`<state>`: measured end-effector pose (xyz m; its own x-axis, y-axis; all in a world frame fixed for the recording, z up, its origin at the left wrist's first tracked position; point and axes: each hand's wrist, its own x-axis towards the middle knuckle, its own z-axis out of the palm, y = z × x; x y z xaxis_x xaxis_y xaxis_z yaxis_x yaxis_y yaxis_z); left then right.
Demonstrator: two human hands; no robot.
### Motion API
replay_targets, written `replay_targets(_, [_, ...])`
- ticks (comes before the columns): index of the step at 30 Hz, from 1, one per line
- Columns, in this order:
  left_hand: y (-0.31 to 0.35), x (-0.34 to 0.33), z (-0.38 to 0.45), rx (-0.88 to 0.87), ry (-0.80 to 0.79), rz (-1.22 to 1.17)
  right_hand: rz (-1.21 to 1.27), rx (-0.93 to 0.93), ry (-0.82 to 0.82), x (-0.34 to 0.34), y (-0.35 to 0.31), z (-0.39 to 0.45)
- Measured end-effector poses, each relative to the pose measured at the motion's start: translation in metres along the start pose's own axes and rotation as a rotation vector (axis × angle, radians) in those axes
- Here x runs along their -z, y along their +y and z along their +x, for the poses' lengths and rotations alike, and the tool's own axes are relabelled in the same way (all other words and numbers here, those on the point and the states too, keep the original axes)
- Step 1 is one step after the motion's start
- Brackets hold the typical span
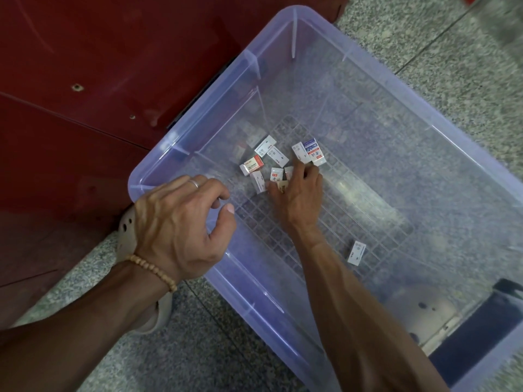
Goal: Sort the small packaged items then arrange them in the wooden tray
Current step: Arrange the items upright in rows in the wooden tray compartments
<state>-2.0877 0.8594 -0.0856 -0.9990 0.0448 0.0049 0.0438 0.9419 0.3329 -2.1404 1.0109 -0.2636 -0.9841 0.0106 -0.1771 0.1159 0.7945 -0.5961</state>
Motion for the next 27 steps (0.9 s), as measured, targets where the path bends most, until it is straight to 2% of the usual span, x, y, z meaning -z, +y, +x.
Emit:
replay_targets(5, [0.000,0.000,0.000,-0.016,0.000,-0.006,-0.161,0.055,-0.037,-0.004,0.001,0.004])
replay_targets(13, [-0.001,-0.001,-0.001,-0.013,0.004,0.000,-0.275,0.242,-0.037,-0.004,0.014,0.003])
replay_targets(18, [-0.002,-0.002,0.000,-0.018,0.010,-0.006,-0.182,0.250,-0.047,-0.003,0.018,0.005])
replay_targets(22, [-0.002,-0.002,-0.001,-0.021,0.020,-0.011,-0.022,0.080,-0.107,0.008,0.010,0.006])
replay_targets(27, [0.000,-0.002,0.001,-0.002,0.018,-0.013,0.450,-0.494,-0.057,0.035,0.001,0.006])
